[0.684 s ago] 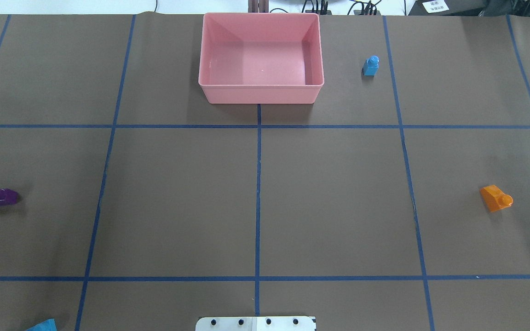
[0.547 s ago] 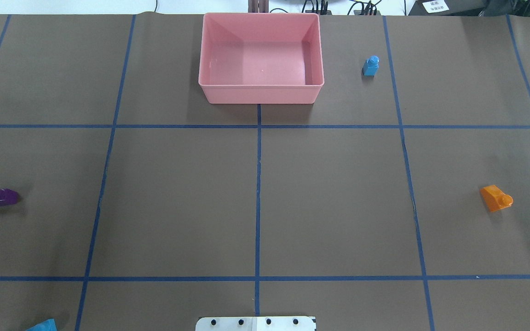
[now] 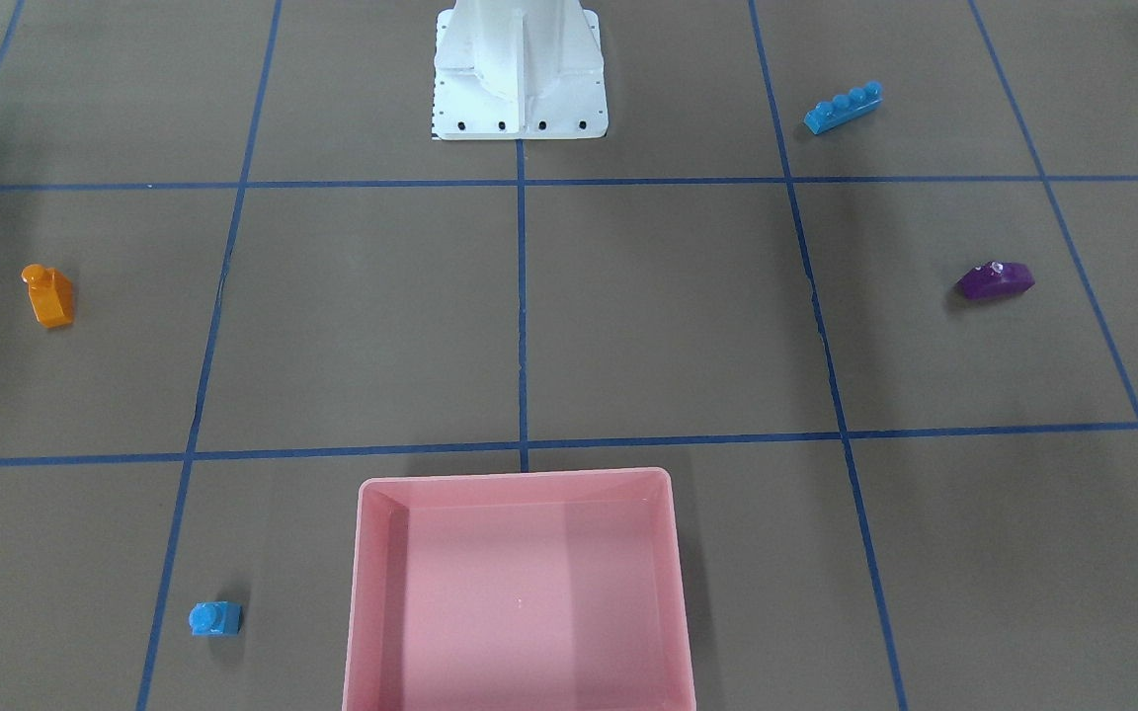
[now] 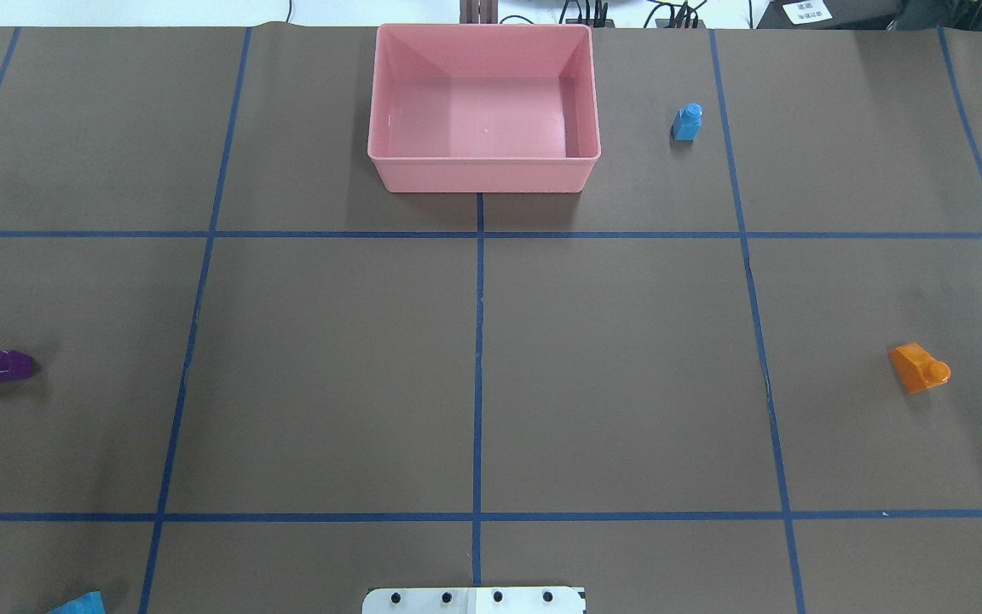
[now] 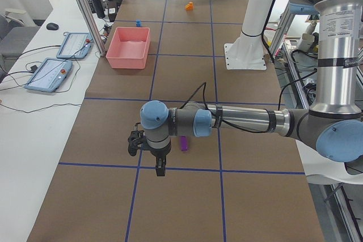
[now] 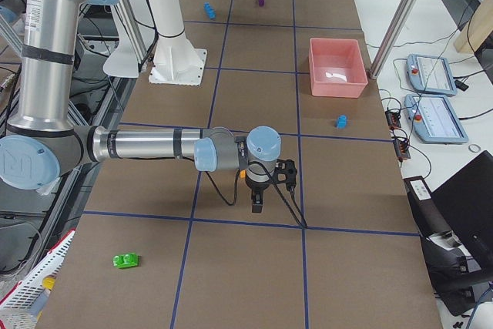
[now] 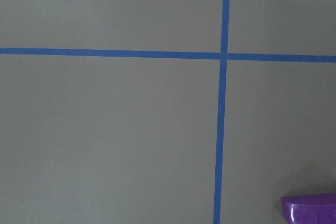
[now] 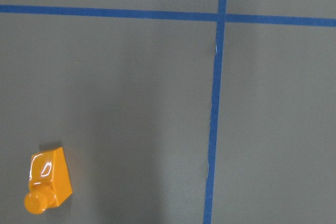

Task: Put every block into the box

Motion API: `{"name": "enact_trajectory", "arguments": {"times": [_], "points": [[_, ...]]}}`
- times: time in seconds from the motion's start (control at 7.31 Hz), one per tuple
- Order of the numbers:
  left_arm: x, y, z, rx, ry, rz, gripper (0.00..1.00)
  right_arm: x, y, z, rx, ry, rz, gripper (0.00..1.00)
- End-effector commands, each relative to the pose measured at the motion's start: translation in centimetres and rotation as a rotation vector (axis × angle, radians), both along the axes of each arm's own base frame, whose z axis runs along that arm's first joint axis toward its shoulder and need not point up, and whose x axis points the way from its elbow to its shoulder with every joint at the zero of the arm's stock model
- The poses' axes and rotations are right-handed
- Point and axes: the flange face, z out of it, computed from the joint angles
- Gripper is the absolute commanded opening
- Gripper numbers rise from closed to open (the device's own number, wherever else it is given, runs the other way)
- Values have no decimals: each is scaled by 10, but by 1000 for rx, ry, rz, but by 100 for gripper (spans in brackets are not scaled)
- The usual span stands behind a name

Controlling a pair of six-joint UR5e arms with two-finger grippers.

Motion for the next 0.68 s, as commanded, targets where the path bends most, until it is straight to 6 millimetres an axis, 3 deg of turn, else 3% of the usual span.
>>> {"name": "enact_trajectory", "arguments": {"times": [0.0,0.55], "points": [[2,8,2,-5,19,0,100,0,1,0,-2,1,1,100],[22,8,-10,49,151,26,100,-2,-1,1,-2,-10,-3,100]]}}
